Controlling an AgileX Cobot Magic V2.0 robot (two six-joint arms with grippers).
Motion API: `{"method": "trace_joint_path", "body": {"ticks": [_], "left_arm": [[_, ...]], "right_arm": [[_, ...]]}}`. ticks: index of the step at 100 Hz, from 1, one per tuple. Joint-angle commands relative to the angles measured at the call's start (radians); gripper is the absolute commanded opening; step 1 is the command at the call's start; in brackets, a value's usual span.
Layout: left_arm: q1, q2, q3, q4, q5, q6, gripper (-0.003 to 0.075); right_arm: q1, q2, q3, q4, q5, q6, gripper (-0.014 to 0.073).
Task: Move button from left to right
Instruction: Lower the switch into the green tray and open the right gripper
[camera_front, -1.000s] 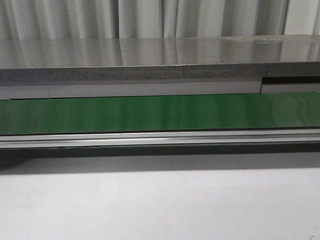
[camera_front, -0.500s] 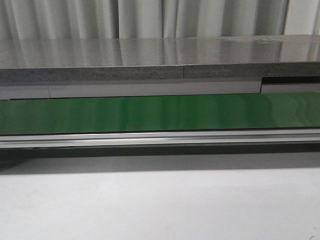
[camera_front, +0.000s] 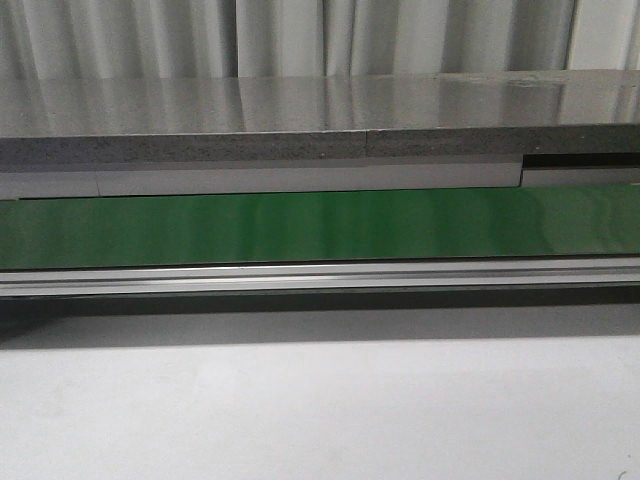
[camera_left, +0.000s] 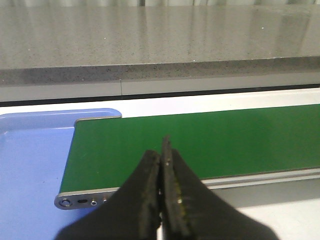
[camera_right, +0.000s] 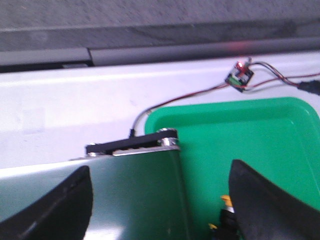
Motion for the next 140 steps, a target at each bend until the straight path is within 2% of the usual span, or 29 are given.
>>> {"method": "trace_joint_path", "body": {"ticks": [1,28,42,78,96,118,127,132,140], "left_arm": [[0.001,0.008,-0.028,-0.006,-0.084,-0.010,-0.0021],[0.001,0.008,-0.028,-0.006,-0.084,-0.010,-0.0021],[0.001,0.008,-0.028,-0.006,-0.084,-0.010,-0.0021],[0.001,0.008,-0.028,-0.006,-0.084,-0.010,-0.0020],[0.001,0.008,-0.028,-0.006,-0.084,-0.010,-0.0021],[0.001,0.008,-0.028,-0.006,-0.084,-0.010,-0.0021],[0.001,0.008,-0.028,-0.006,-0.084,-0.010,-0.0020],[0.001,0.008,-0.028,-0.006,-0.084,-0.010,-0.0020],[0.001,0.008,-0.028,-0.006,-0.084,-0.010,-0.0021]], "right_arm": [[0.038,-0.112,0.030,0.022,-0.108,0.006,0.0563],[0.171,-0.401,0.319,0.062,-0.348,0.006,0.0563],[0.199,-0.555,0.486,0.081,-0.429,0.006,0.0563],[0.199,-0.947,0.799,0.092,-0.395,0.006,0.0563],[0.199,-1.069,0.848,0.092,-0.362,0.006,0.0563],[0.199,-1.086,0.857,0.092,-0.364,0.006,0.0559],[0.199,-1.086,0.857,0.092,-0.364,0.006,0.0496],[0.199,-1.086,0.857,0.092,-0.364,0.006,0.0424],[0.199,-1.086,0.857,0.092,-0.364,0.006,0.0263]]}}
